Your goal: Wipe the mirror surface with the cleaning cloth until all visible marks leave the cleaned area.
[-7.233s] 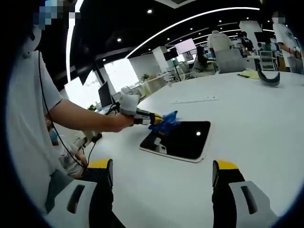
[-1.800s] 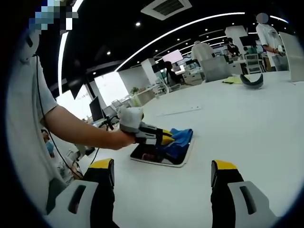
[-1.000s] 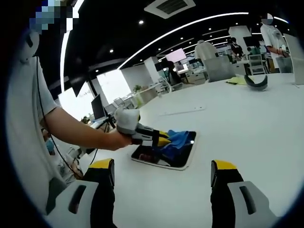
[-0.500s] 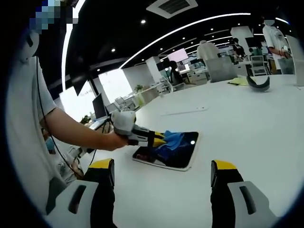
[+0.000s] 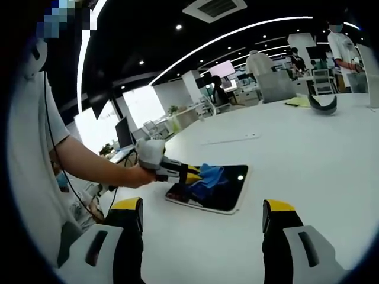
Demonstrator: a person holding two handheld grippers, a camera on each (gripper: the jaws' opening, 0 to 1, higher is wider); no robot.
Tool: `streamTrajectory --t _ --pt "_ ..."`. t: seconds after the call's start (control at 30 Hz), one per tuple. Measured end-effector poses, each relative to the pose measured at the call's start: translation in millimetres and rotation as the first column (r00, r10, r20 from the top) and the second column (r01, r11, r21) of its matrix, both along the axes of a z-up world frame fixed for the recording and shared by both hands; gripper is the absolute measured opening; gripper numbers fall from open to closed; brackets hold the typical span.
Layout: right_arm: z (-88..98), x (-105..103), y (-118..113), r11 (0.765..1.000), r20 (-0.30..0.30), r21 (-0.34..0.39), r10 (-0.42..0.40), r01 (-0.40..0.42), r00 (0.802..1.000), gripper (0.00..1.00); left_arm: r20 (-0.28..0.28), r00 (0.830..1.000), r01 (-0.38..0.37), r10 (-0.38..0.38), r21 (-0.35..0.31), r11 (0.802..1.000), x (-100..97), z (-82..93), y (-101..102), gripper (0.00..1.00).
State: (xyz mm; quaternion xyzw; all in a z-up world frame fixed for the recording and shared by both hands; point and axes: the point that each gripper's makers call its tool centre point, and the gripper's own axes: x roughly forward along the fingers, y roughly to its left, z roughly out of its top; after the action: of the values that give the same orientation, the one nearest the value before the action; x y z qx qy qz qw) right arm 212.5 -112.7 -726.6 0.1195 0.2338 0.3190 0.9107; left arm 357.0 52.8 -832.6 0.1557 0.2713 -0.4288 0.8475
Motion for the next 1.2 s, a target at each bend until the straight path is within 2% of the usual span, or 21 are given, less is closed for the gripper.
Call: streamTrajectory --t 0.37,1.2 --pt "0.9 1.2 2.7 1.000 0.003 0.004 0.005 -0.005 1.000 0.82 0.002 0.999 -0.035 0.035 0.013 0.999 -0.9 -2.8 23.4 0.13" --pt "-1.4 -0.7 10.8 1.000 -0.005 0.005 0.025 -0.025 1.000 0.81 0.000 0.995 -0.099 0.099 0.021 0.995 -6.4 -5.6 61.7 0.14"
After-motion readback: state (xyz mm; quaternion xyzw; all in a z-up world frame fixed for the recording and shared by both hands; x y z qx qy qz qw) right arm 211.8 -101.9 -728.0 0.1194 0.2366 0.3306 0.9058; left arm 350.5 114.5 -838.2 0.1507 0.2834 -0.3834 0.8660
